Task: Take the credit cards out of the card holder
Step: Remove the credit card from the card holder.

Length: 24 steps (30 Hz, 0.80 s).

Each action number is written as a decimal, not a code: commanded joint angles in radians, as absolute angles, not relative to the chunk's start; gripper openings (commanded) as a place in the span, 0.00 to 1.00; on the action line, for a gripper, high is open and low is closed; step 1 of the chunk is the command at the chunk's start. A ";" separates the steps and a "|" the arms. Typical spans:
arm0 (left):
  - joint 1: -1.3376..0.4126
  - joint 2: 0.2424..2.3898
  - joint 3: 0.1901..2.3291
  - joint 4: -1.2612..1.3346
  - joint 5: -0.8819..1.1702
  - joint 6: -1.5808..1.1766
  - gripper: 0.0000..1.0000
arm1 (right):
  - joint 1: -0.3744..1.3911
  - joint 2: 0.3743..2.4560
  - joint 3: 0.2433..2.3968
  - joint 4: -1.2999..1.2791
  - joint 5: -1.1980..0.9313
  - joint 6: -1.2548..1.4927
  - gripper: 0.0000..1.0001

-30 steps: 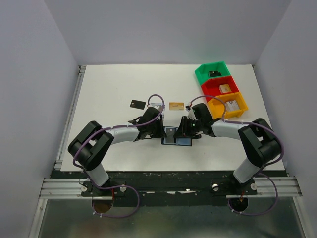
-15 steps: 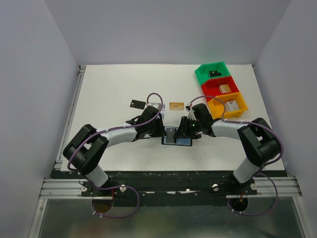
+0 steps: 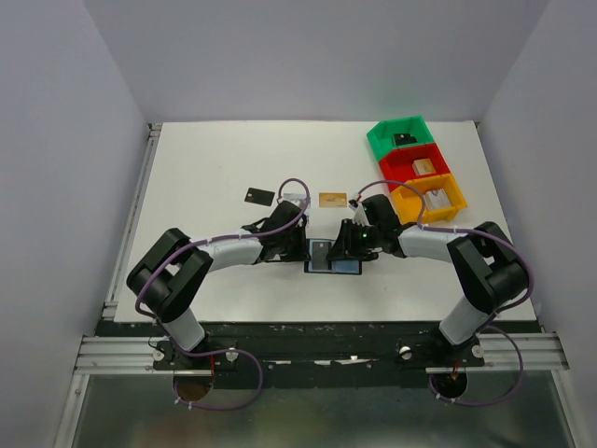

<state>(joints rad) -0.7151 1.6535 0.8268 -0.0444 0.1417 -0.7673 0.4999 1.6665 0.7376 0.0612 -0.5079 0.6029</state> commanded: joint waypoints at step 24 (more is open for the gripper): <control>-0.718 1.694 0.831 -0.064 0.118 -0.762 0.00 | 0.483 1.752 0.719 0.146 -0.552 0.637 0.35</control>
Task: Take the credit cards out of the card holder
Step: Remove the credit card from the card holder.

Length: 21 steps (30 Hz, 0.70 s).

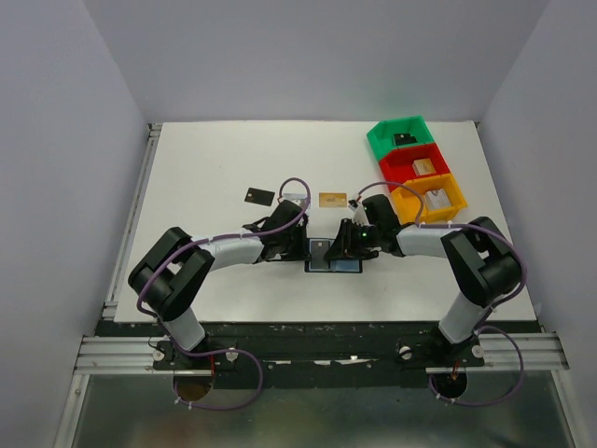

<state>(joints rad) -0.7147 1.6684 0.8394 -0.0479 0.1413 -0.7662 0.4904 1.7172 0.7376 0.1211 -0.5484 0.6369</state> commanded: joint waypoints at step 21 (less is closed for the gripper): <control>-0.721 1.707 0.807 -0.005 0.169 -0.769 0.00 | 0.480 1.816 0.640 0.558 -0.796 0.781 0.35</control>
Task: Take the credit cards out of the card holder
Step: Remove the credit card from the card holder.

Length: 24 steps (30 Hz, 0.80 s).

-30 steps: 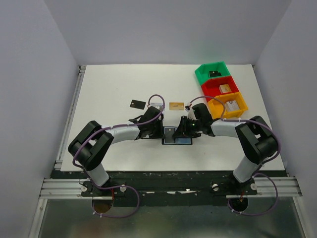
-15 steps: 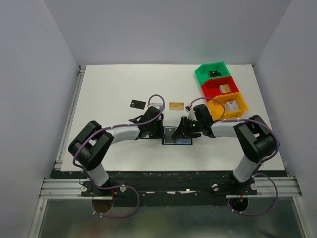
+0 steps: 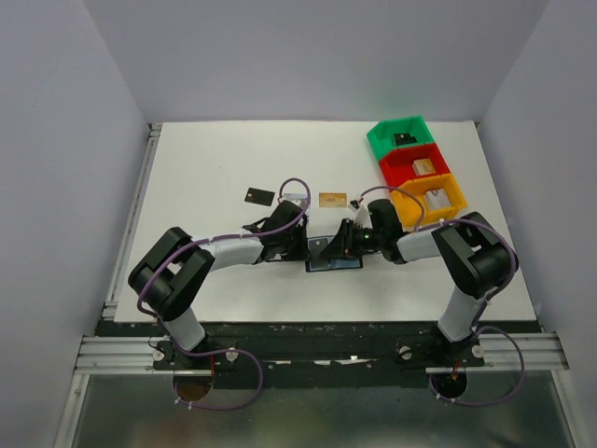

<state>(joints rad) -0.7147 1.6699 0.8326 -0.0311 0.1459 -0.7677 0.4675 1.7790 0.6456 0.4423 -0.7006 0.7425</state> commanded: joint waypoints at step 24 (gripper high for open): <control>-0.721 1.669 0.795 0.018 0.153 -0.772 0.22 | 0.480 1.763 0.680 0.384 -0.779 0.703 0.34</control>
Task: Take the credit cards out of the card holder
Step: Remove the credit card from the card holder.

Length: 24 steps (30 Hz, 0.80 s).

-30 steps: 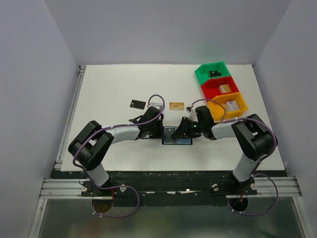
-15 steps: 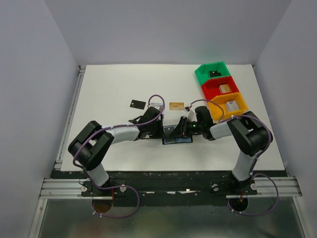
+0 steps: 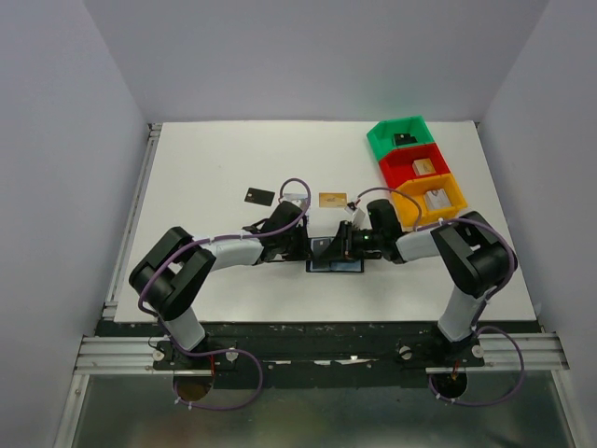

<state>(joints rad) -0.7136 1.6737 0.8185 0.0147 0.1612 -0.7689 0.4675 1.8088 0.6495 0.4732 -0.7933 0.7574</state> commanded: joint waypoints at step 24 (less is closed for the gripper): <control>-0.715 1.680 0.801 -0.037 0.117 -0.765 0.09 | 0.479 1.678 0.707 0.203 -0.706 0.626 0.31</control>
<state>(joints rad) -0.7136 1.6680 0.8104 0.0132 0.1448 -0.7708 0.4721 1.7138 0.6823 0.2386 -0.7307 0.6521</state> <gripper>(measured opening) 0.149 0.314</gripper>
